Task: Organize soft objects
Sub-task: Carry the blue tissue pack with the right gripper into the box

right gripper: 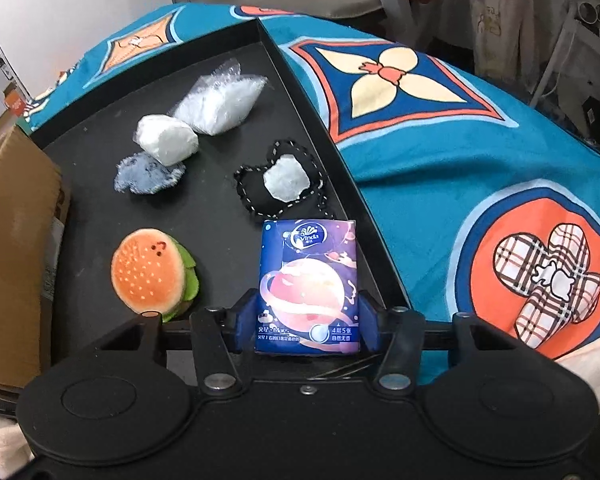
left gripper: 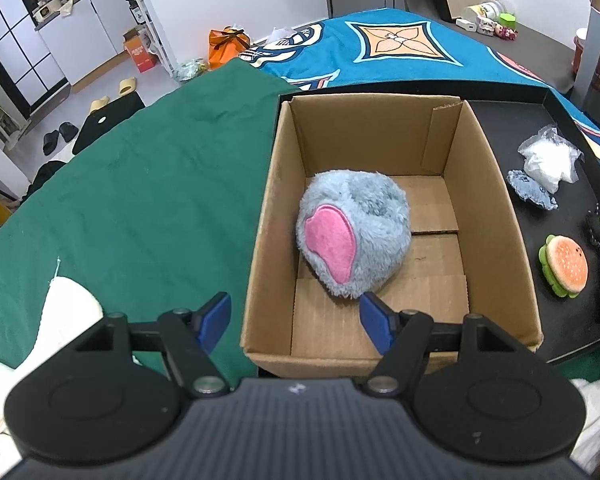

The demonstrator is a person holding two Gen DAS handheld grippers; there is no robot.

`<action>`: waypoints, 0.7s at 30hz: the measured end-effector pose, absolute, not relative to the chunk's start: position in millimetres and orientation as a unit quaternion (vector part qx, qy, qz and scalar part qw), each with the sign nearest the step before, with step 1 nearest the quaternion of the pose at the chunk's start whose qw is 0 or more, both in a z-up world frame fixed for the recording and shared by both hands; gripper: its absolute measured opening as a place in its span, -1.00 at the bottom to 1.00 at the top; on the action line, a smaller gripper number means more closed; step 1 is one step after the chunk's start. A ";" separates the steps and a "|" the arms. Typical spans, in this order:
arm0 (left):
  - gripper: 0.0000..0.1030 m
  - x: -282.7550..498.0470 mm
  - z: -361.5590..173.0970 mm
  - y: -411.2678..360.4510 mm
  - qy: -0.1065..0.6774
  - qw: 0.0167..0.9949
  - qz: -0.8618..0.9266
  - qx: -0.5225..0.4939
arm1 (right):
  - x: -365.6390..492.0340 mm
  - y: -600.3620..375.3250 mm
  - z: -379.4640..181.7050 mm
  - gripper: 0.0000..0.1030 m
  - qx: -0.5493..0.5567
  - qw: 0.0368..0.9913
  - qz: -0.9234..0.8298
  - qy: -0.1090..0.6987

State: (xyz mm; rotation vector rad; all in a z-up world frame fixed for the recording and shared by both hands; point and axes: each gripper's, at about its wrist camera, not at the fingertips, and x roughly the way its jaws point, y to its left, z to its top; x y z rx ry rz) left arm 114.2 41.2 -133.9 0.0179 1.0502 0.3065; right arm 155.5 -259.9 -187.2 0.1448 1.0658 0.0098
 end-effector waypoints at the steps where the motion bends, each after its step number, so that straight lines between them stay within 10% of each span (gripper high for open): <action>1: 0.35 113.3 -133.2 41.5 0.498 0.855 0.145 0.008 | 155.1 -259.9 -185.3 -0.02 0.069 0.861 0.006 0.505; 21: 0.35 102.7 -124.9 54.0 0.479 0.865 0.147 -0.029 | 143.1 -246.2 -136.0 -0.03 0.053 0.896 0.055 0.437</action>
